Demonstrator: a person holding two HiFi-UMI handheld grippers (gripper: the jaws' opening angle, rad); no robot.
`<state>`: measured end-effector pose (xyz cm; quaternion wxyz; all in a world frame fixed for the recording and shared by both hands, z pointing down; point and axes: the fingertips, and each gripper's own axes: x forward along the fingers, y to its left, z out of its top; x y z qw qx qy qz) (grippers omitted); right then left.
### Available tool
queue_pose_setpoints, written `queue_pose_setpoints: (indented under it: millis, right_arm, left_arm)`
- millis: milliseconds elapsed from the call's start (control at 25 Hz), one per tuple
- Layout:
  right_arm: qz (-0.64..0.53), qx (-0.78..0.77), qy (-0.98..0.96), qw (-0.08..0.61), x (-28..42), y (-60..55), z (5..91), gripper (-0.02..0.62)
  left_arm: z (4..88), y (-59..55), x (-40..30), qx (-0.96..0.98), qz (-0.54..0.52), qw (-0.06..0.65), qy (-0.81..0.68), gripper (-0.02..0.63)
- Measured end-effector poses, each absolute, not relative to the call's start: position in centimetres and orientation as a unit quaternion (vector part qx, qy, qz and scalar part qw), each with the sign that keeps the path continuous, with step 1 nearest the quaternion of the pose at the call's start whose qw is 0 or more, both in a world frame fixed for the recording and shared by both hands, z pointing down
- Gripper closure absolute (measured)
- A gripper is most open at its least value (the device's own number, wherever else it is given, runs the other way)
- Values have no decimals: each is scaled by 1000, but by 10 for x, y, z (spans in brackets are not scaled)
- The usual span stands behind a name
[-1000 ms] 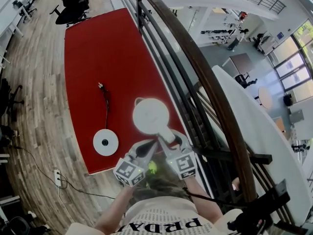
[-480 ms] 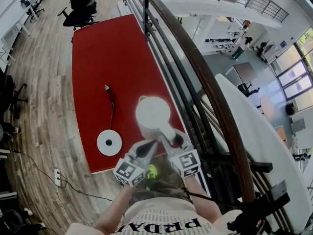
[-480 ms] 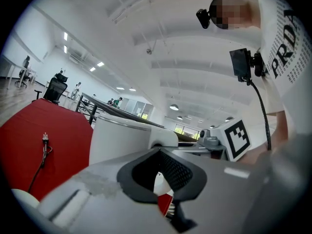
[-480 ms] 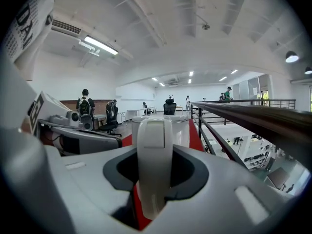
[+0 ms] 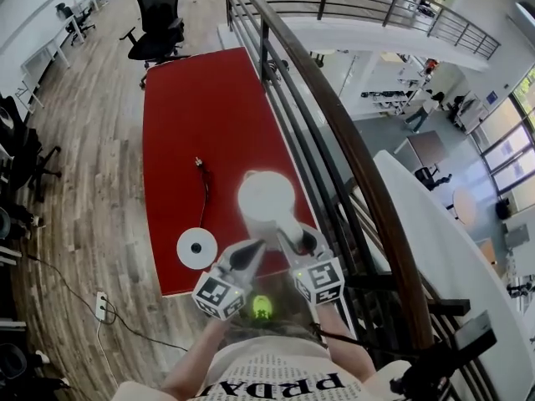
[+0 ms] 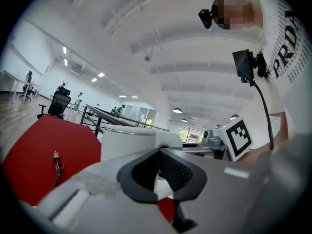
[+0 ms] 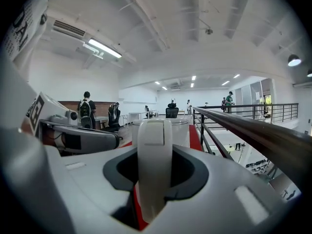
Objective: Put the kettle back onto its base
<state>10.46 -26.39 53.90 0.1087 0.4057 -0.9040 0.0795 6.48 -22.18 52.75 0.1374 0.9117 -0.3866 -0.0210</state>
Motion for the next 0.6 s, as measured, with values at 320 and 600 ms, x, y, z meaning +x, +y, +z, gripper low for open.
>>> queue_pose_setpoints:
  millis: [320,600]
  right_arm:
    - [57,388,-915,97,90,-253,513,474]
    - [50,385,-917,95,78,-247,503,472]
  left_arm:
    - [506,-214,51,904,-32,113,-412,615]
    - [506,-202,43,902,-33,119,-413,615]
